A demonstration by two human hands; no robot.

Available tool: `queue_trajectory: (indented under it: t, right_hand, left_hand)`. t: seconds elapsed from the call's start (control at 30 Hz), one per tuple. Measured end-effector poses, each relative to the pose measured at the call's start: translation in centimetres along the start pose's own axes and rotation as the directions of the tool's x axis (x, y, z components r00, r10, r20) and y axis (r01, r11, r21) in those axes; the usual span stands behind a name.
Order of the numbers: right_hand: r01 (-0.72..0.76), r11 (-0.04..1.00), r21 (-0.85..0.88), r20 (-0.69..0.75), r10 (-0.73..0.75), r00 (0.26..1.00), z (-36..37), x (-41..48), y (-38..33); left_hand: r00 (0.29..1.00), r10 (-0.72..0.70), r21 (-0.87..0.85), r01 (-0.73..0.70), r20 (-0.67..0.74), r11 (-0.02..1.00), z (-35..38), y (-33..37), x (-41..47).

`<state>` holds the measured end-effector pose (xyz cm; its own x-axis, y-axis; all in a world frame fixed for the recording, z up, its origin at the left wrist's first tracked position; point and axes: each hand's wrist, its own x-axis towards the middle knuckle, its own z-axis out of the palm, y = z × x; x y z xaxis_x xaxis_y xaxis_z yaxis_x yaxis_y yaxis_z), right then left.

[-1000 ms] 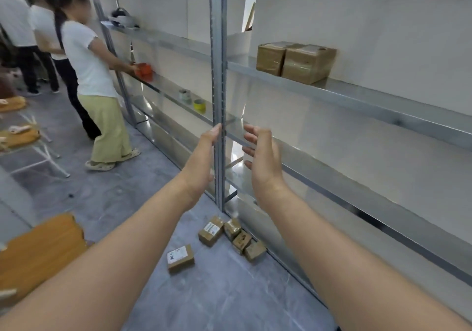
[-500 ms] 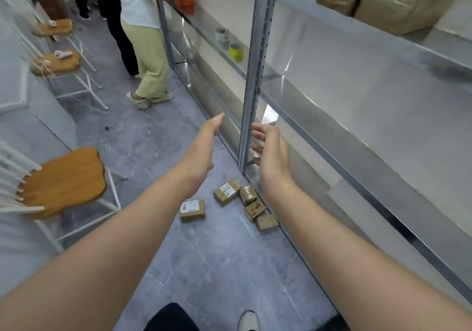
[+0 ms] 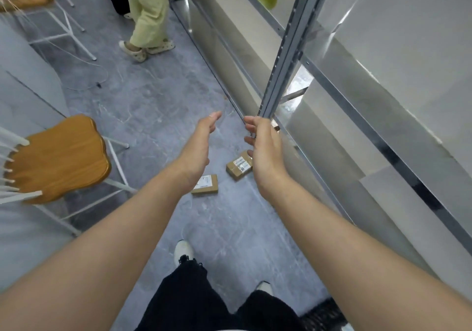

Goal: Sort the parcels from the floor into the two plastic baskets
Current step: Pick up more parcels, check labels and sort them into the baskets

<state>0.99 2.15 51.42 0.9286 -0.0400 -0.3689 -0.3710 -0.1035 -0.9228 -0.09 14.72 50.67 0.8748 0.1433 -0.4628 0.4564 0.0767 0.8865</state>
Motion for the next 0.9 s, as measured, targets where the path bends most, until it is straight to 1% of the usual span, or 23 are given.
queue_trajectory:
  t: [0.13, 0.23, 0.43, 0.5, 0.6, 0.73, 0.9]
  right_hand:
    - [-0.045, 0.999, -0.01, -0.017, 0.045, 0.999, 5.6, 3.5, 0.4]
    - [-0.087, 0.996, -0.024, -0.009, 0.086, 0.996, 8.2, 5.9, 0.7]
    - [-0.187, 0.982, -0.03, -0.004, 0.187, 0.982, 10.5, 13.1, 3.2]
    - [-0.205, 0.978, -0.04, 0.035, 0.206, 0.978, 11.2, 16.3, 5.4]
    - [-0.242, 0.967, -0.081, 0.084, 0.248, 0.965, 12.4, 20.9, 9.5]
    - [-0.299, 0.942, -0.149, 0.108, 0.316, 0.943, 13.3, 26.4, 15.8]
    - [-0.419, 0.891, -0.177, 0.112, 0.441, 0.891, 14.1, 32.1, 23.6]
  left_hand:
    - [0.998, -0.068, 0.008, 0.068, 0.01, 0.998, -4.7, -0.4, 4.6]
    - [0.994, -0.11, 0.013, 0.11, 0.007, 0.994, -7.0, -0.4, 7.6]
    - [0.983, -0.182, 0.001, 0.182, -0.016, 0.983, -7.7, -2.0, 14.4]
    - [0.978, -0.205, -0.007, 0.205, -0.028, 0.979, -6.8, -3.8, 17.3]
    - [0.963, -0.254, -0.051, 0.251, -0.093, 0.967, -5.5, -7.1, 21.6]
    - [0.931, -0.327, -0.117, 0.31, -0.164, 0.943, -4.7, -12.1, 27.2]
    - [0.894, -0.402, -0.139, 0.381, -0.196, 0.914, -5.9, -18.7, 33.4]
